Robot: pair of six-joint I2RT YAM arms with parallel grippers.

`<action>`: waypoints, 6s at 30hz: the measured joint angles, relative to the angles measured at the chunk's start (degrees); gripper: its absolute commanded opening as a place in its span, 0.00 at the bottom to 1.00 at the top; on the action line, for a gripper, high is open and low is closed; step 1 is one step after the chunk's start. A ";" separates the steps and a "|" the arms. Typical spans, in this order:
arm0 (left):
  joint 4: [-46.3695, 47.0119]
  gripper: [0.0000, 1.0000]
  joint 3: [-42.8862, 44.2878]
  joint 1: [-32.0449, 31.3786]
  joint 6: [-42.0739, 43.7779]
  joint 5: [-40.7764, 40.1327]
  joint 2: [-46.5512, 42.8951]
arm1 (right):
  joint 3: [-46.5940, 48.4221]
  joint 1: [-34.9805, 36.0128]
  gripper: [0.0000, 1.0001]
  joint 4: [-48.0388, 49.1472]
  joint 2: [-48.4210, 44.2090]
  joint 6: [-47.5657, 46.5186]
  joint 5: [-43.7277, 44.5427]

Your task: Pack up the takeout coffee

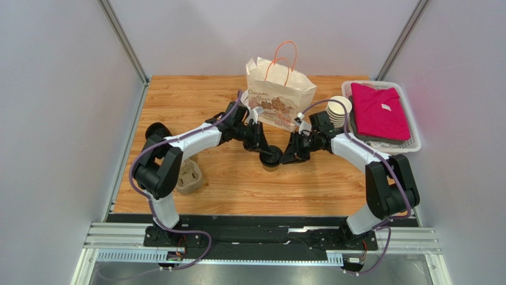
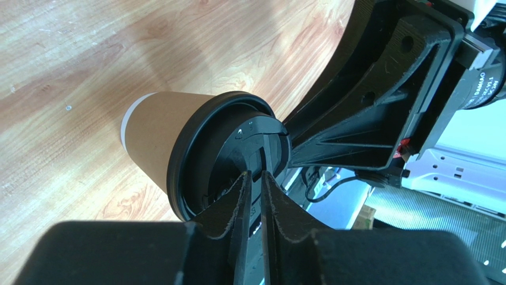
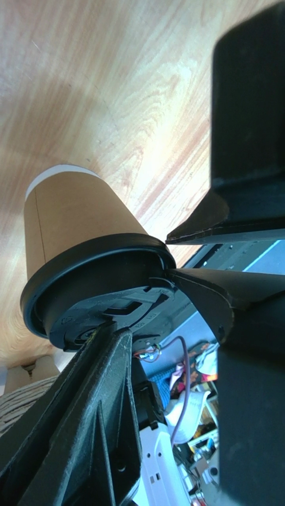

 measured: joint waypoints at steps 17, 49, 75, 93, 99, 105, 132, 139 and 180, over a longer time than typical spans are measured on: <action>-2.03 0.07 1.53 0.68 0.35 0.02 1.42 | 2.56 -0.39 0.10 -1.73 3.10 -1.36 -1.81; -1.38 0.57 4.74 1.84 0.81 -0.63 -1.84 | 4.33 0.50 0.77 -7.21 -8.61 -18.25 4.20; -14.29 0.69 -1.07 35.93 7.10 1.25 -27.50 | 12.72 15.23 0.74 -1.22 7.80 -41.20 13.33; -21.77 0.69 -3.19 47.25 11.56 3.19 -34.73 | 27.30 20.92 0.73 4.48 22.71 -38.05 12.92; -22.12 0.69 -3.72 48.37 12.46 3.67 -35.15 | 30.58 21.49 0.73 5.68 25.81 -36.87 12.85; -22.47 0.69 -3.74 49.92 12.81 3.96 -35.15 | 34.82 22.69 0.73 8.52 30.16 -35.15 12.87; -36.39 0.65 -3.72 60.46 24.11 2.01 -35.82 | 44.59 25.99 0.88 12.31 37.00 -29.31 15.34; -42.69 0.60 -5.22 64.59 26.38 -3.91 -38.38 | 41.44 25.38 0.89 8.26 23.21 -29.35 16.70; -38.60 0.50 -12.61 54.71 21.44 -20.35 -29.46 | 41.31 9.64 0.96 -8.02 2.49 -33.16 23.91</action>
